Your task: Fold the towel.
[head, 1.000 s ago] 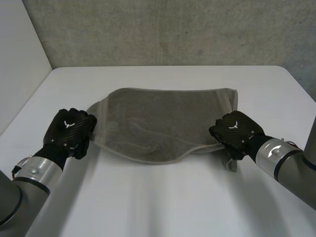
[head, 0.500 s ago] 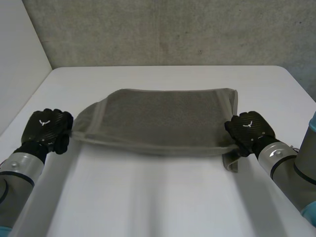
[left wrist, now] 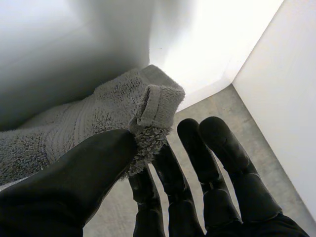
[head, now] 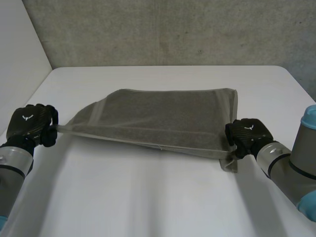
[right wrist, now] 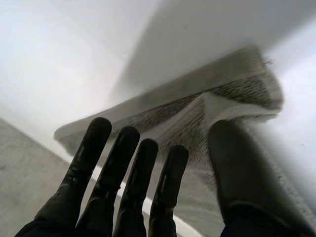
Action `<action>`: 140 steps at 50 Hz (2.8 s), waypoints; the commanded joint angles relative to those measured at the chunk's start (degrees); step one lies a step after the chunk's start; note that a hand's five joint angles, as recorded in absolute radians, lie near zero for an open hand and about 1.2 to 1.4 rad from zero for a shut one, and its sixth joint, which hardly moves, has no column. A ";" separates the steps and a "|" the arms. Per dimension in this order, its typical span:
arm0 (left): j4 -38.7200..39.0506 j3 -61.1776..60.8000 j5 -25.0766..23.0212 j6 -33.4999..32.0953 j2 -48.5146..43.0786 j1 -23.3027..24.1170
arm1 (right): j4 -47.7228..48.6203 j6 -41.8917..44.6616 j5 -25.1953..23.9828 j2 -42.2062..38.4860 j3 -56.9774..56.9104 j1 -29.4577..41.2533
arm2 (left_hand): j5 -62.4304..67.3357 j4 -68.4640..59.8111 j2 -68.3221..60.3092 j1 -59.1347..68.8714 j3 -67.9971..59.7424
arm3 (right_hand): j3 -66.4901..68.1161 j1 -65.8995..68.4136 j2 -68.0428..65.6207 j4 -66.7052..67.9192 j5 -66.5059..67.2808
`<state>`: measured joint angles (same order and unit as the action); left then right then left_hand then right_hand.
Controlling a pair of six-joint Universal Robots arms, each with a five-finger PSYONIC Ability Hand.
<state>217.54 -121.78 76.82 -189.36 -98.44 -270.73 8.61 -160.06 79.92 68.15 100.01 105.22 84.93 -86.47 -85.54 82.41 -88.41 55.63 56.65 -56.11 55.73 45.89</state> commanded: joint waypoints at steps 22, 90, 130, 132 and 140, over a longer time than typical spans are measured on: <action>-0.45 0.41 0.35 2.68 0.27 -0.32 | -6.21 5.00 -0.20 -1.18 -2.89 0.43 | -14.93 6.47 5.54 -2.41 8.41 | -13.25 -14.26 13.72 -13.35 -13.51; -0.45 0.14 0.00 2.50 0.36 -1.73 | 5.63 12.05 -5.04 -5.48 2.38 -0.27 | -14.93 6.47 5.54 -2.41 8.41 | -10.57 -11.58 11.04 -10.67 -10.83; -0.45 0.14 -0.09 2.50 0.36 -1.73 | 6.86 12.14 -4.42 -6.45 1.32 -0.10 | -14.93 6.47 5.54 -2.41 8.41 | -7.54 -8.55 8.01 -7.64 -7.80; -0.45 0.14 -0.09 2.50 0.36 -1.73 | 6.86 12.14 -4.42 -6.54 1.32 -0.19 | -14.93 6.47 5.54 -2.41 8.41 | -5.53 -6.55 6.01 -5.63 -5.79; -0.45 0.05 -0.01 2.50 0.36 -1.73 | 7.04 11.34 -4.42 -5.57 1.06 -0.54 | -14.93 6.47 5.54 -2.41 8.41 | 24.37 23.35 -23.89 24.27 24.11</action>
<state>217.09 -121.66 76.77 -186.86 -98.09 -272.45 15.55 -148.14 75.51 61.67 101.24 104.94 84.93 -86.47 -85.52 82.70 -88.41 75.03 75.67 -74.36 76.27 65.85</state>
